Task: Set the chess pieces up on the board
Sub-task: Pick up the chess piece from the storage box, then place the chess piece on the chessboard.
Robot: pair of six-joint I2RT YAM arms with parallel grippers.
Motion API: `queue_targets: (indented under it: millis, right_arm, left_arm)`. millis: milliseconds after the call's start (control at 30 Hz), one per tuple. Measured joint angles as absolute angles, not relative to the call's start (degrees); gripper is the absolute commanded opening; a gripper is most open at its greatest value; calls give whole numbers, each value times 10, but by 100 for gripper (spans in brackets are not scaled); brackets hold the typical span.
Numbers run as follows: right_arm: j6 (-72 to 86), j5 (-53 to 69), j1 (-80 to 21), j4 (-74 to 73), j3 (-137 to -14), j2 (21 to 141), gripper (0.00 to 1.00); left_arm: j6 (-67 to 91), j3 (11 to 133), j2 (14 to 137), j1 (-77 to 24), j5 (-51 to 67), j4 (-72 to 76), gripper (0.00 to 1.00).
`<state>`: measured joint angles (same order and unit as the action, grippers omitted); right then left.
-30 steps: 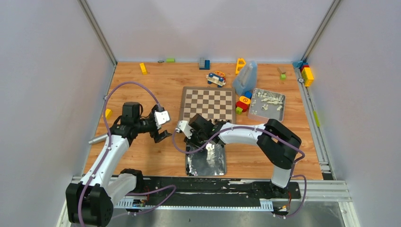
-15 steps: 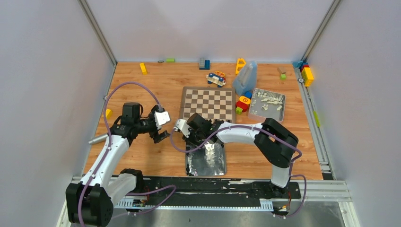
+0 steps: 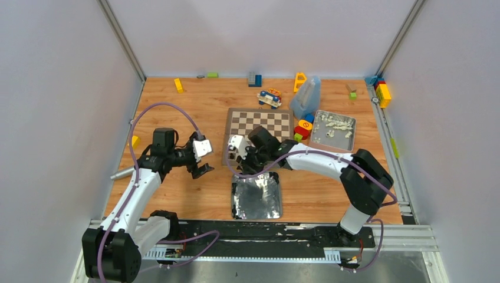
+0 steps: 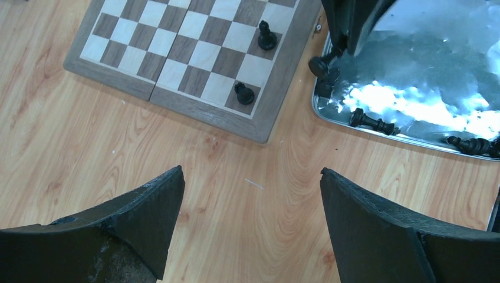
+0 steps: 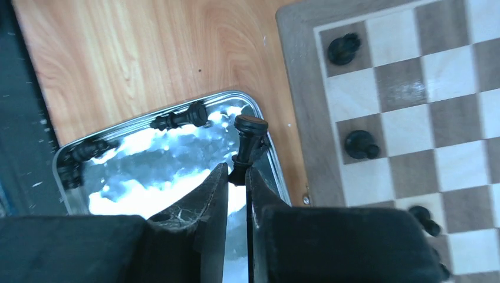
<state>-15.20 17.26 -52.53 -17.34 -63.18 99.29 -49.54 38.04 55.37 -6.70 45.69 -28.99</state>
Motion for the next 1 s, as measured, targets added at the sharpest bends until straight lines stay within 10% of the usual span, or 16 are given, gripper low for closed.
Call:
queue_targets:
  millis: [1000]
  right_arm:
    - [-198, 498, -399, -275, -657, 908, 0]
  left_arm:
    - [-640, 475, 698, -283, 565, -284, 73]
